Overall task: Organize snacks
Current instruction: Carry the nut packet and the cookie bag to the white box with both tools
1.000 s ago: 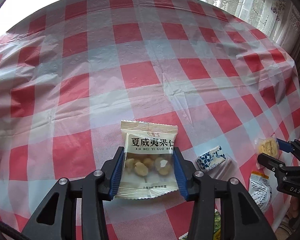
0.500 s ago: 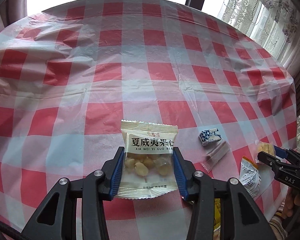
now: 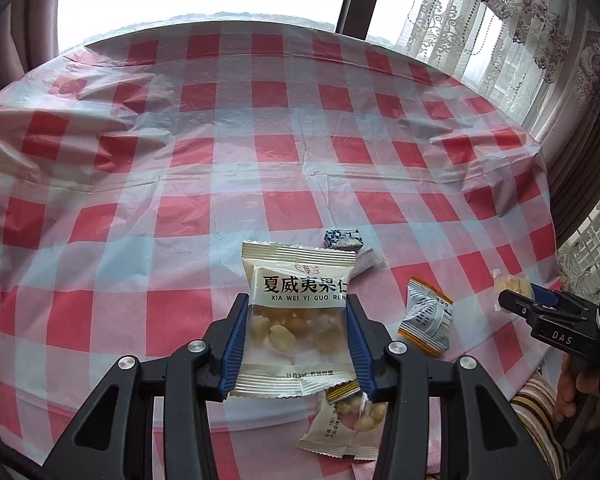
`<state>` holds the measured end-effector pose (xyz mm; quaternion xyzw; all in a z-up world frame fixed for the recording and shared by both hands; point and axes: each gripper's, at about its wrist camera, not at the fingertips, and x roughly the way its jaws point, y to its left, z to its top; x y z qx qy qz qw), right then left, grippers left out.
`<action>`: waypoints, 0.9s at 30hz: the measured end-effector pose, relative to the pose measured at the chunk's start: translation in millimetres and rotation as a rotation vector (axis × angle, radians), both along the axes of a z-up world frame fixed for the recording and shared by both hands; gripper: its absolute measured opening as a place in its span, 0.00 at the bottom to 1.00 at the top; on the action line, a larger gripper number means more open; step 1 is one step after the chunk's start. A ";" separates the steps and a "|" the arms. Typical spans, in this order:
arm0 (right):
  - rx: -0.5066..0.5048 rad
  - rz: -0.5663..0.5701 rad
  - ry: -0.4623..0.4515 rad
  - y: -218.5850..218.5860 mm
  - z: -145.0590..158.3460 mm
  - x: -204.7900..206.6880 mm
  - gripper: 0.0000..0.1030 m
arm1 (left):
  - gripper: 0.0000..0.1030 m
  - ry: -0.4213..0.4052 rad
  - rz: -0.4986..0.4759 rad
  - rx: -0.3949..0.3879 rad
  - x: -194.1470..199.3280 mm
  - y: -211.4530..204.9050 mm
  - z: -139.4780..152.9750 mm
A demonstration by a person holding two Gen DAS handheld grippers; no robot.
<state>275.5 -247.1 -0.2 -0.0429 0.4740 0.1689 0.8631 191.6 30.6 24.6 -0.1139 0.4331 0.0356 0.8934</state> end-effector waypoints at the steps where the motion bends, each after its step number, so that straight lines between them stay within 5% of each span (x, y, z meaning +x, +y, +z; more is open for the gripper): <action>1: 0.002 -0.004 -0.003 -4.8 1.7 -3.3 0.64 | 0.45 -0.002 -0.015 -0.001 -1.5 -8.1 1.3; 27: -0.021 -0.273 0.027 -183.8 -9.0 -53.4 0.64 | 0.45 0.060 -0.577 0.005 4.9 -257.2 6.8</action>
